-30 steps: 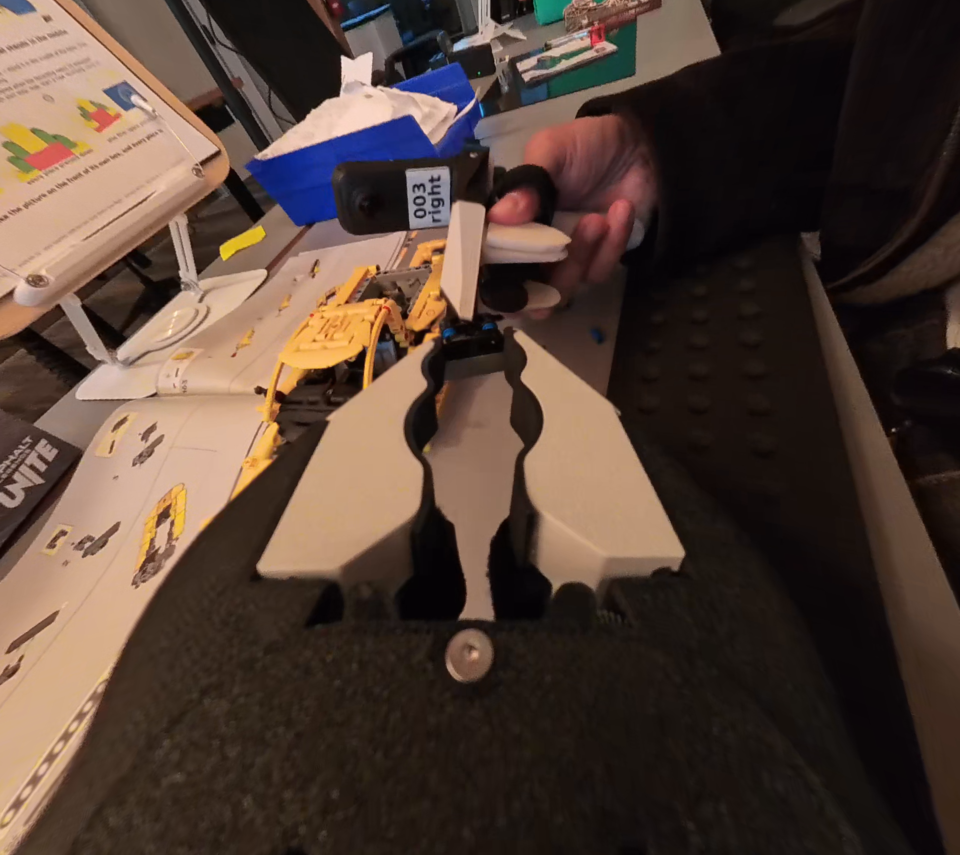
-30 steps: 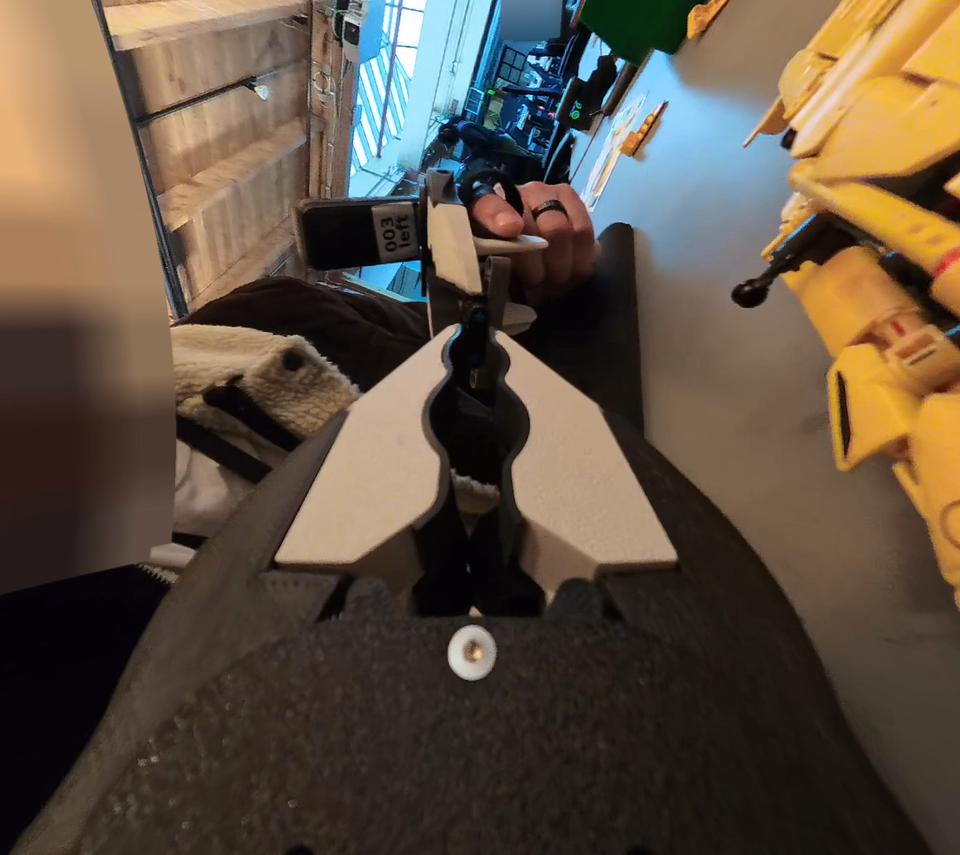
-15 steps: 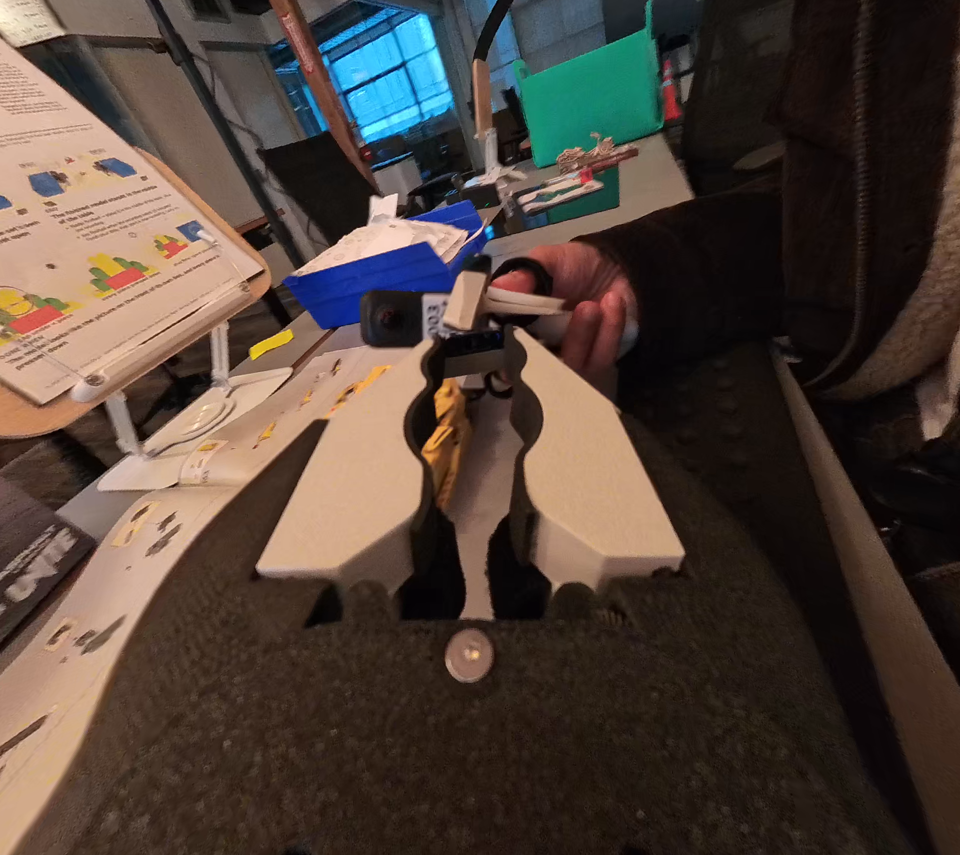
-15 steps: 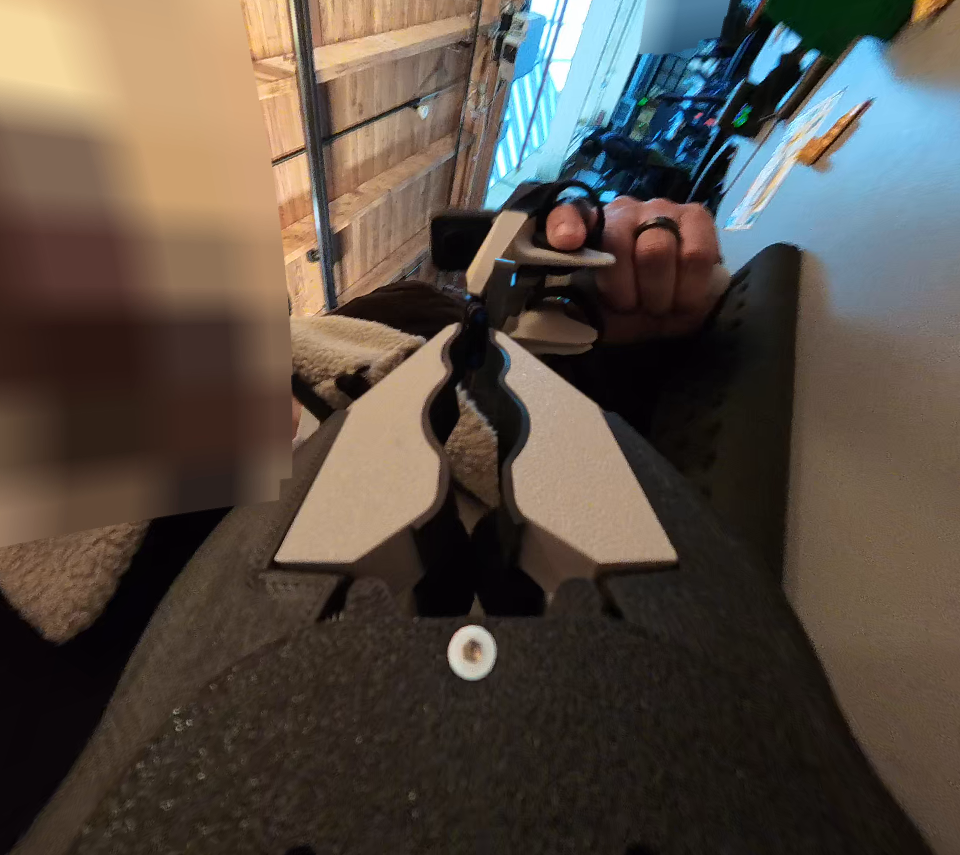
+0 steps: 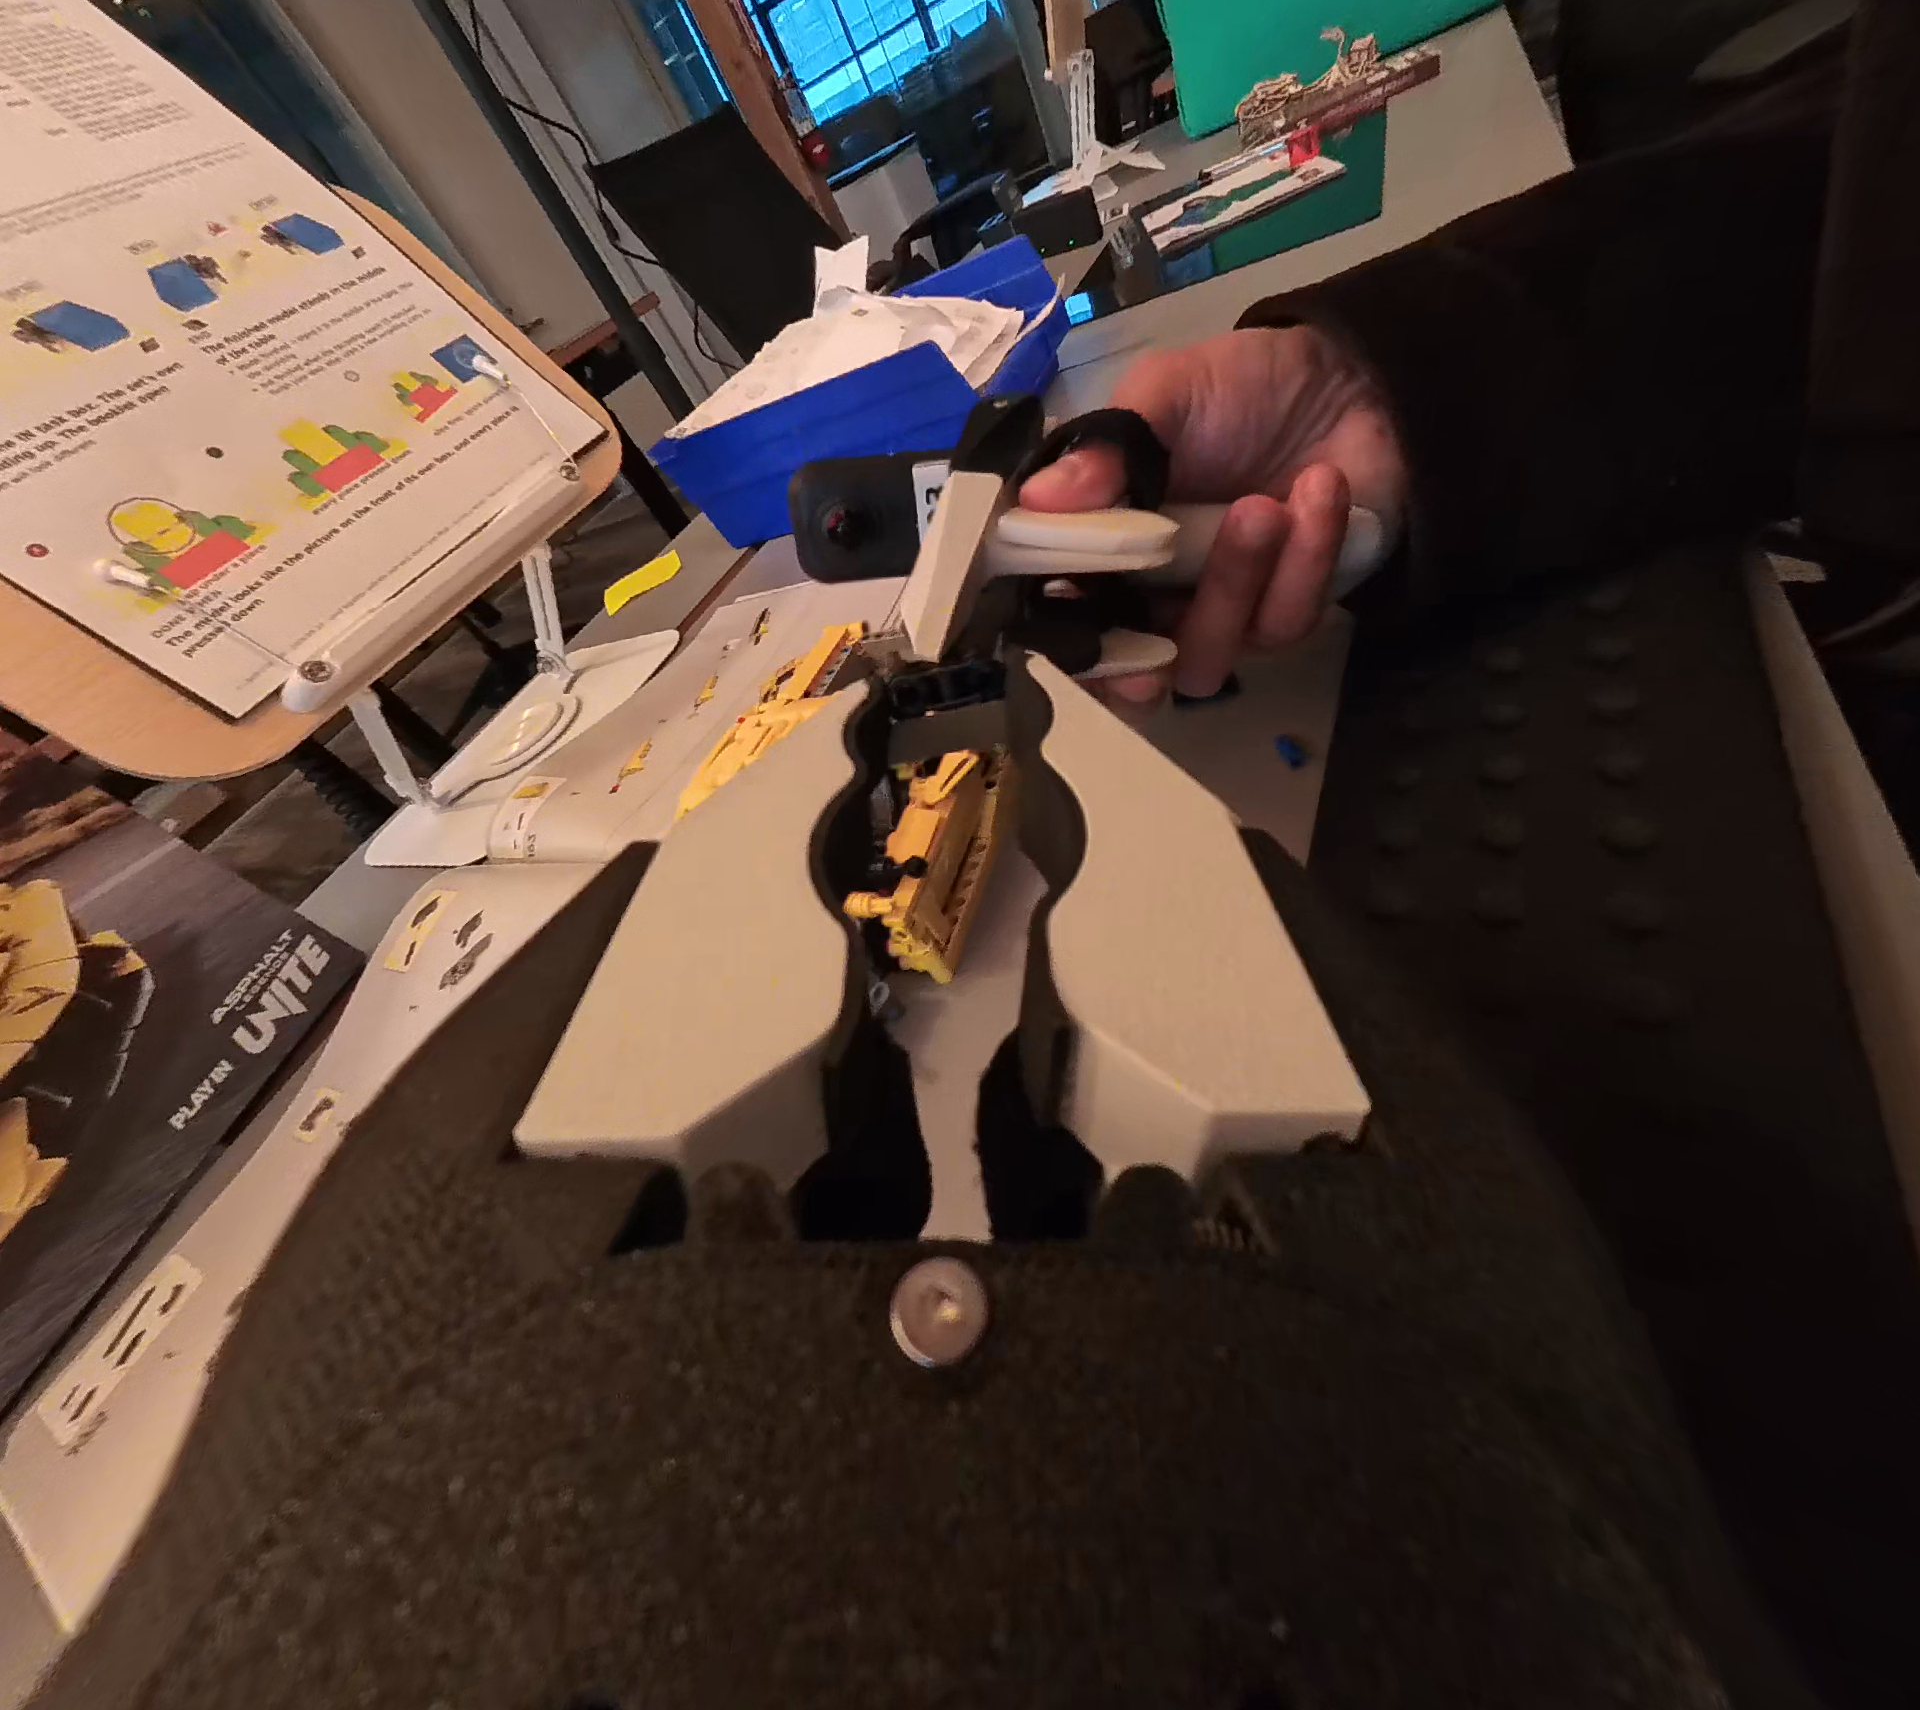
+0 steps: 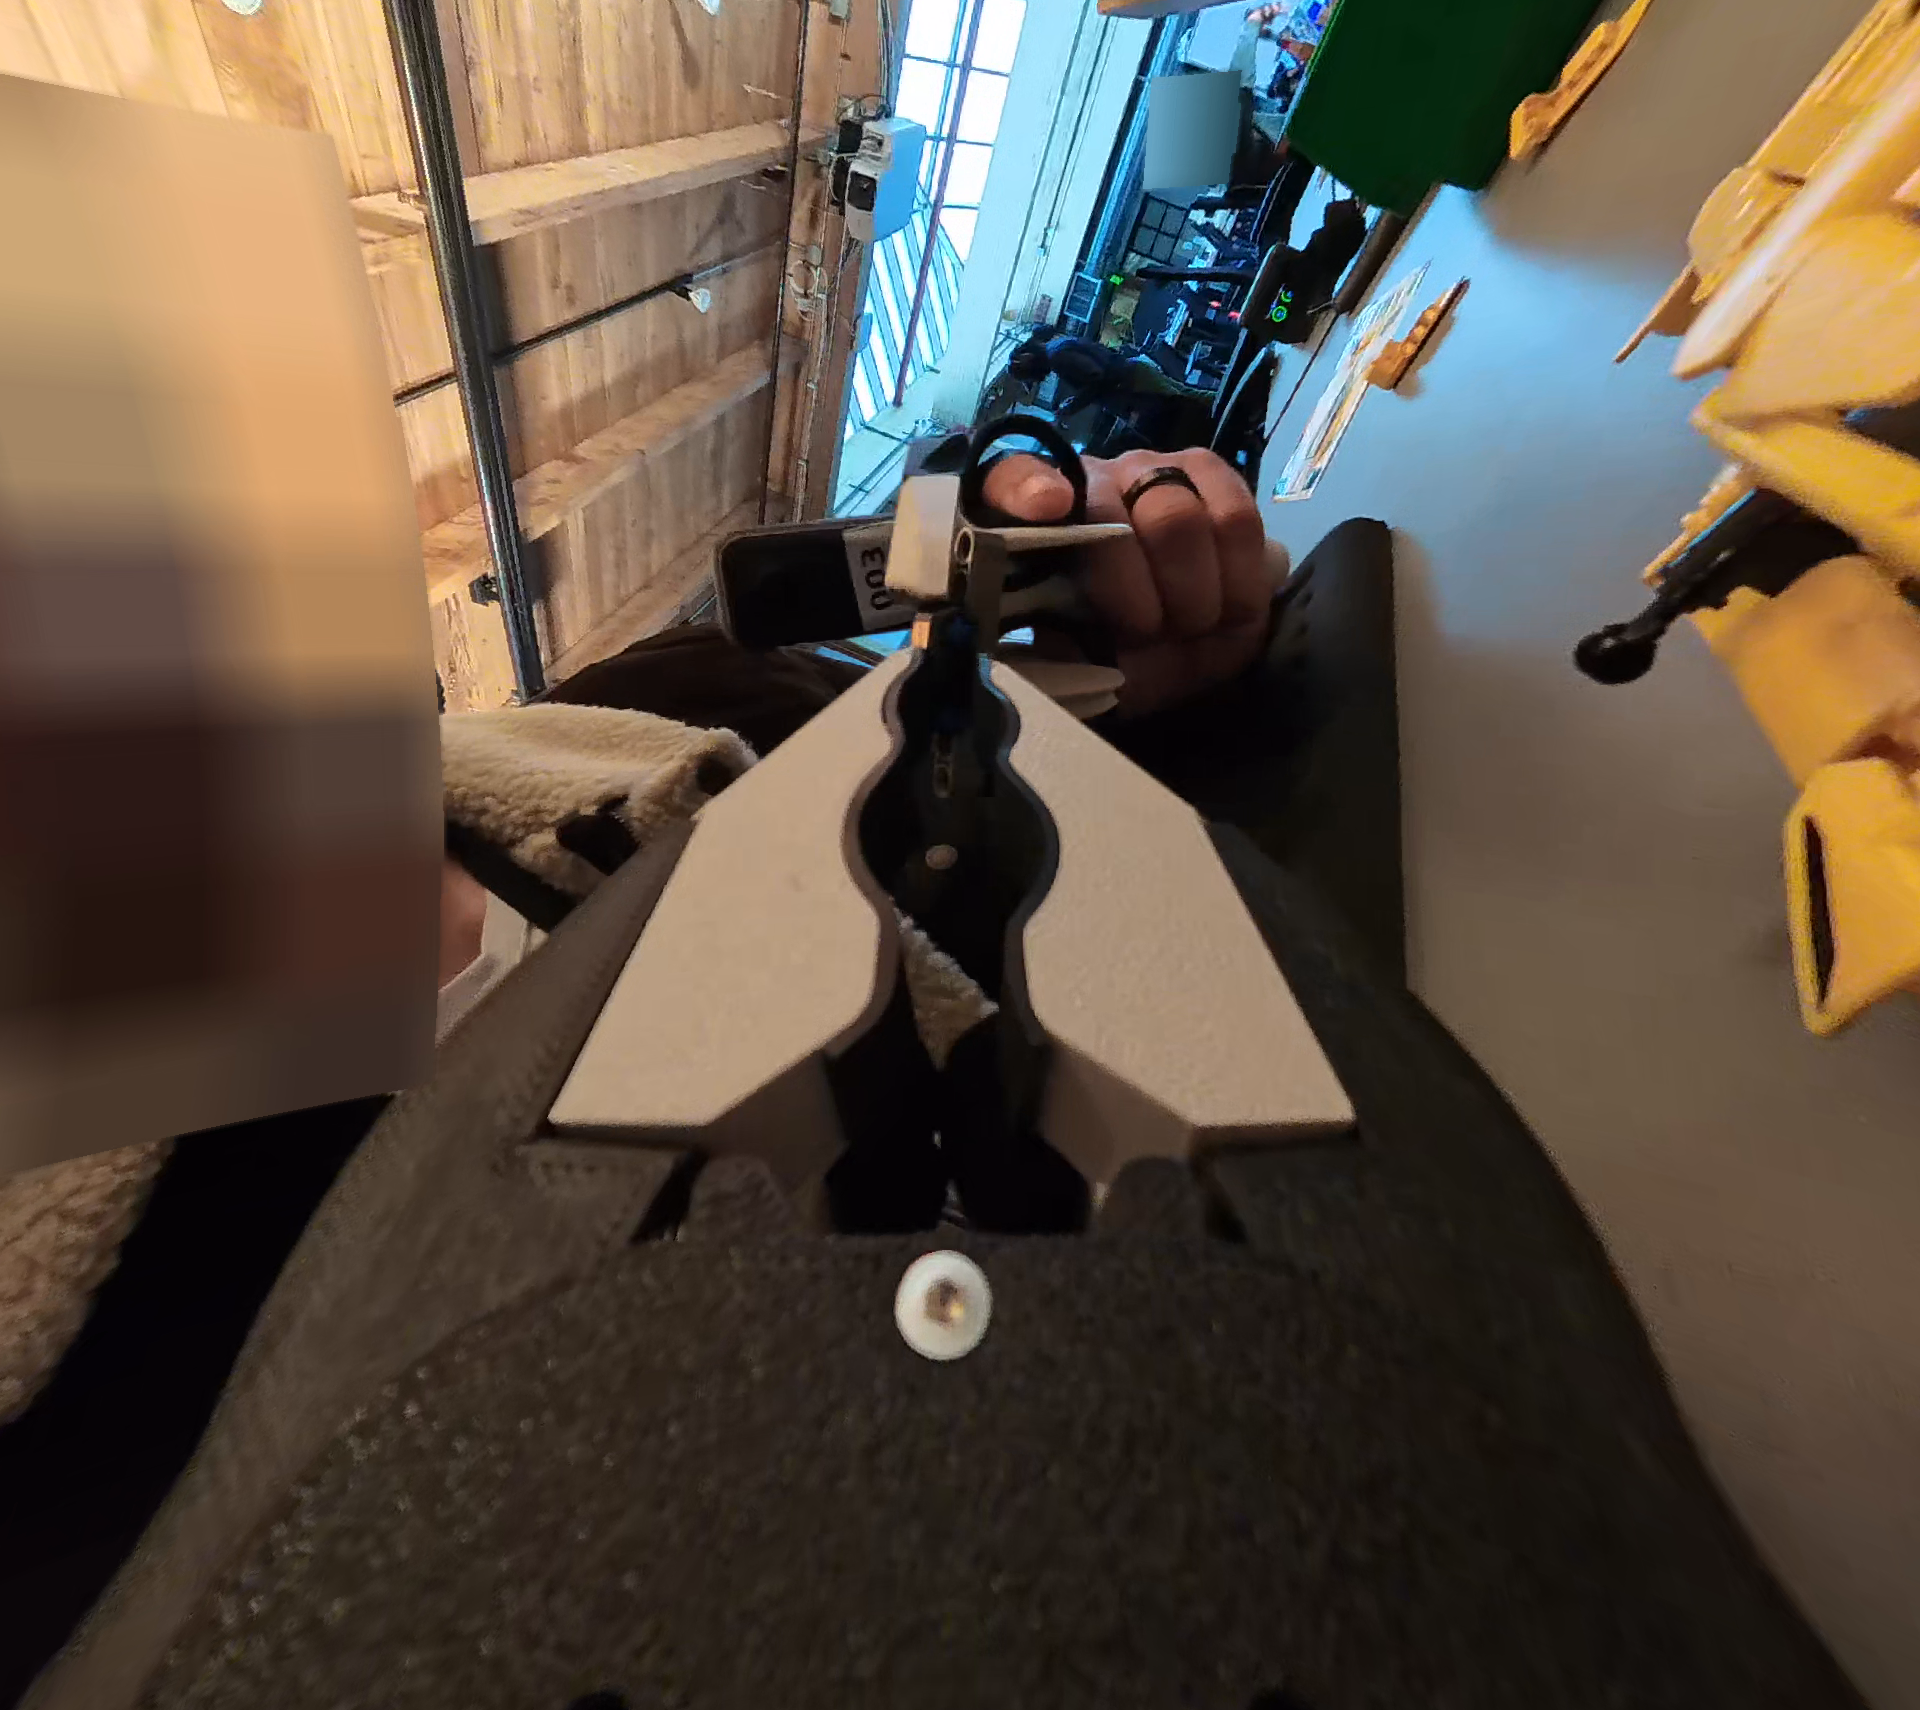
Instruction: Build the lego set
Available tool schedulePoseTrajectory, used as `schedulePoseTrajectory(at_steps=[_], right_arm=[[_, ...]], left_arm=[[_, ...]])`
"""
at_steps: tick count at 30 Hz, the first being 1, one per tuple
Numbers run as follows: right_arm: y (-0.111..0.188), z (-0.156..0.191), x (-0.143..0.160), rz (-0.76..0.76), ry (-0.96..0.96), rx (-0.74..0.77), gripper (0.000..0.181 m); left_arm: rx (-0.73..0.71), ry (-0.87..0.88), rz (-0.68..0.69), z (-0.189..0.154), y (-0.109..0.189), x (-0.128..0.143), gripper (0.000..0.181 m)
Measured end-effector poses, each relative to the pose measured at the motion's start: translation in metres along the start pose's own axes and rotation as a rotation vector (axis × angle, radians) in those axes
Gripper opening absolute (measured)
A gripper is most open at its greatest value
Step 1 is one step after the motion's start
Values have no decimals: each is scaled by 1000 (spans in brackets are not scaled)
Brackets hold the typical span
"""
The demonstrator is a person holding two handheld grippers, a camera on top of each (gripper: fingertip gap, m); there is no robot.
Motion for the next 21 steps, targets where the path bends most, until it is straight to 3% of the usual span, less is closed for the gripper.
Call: schedulePoseTrajectory(at_steps=[6,11,21], right_arm=[[0,2,-3,-29,72,48,7],[-2,6,-2,-18,26,-22,7],[-1,5,-2,-20,36,-6,7]], left_arm=[[-6,4,7,2,1,0,23],[4,15,-38,2,4,-4,23],[4,24,-50,3,6,-4,23]])
Point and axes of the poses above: each gripper's, where its closed fingertips meet, y back along the fingers, x out of its underside, z = x × y across the jaws, the point moved 4 cm from there along y, back along the fingers, and after that the axes turned 13 degrees about x, right-handed, at the moved point
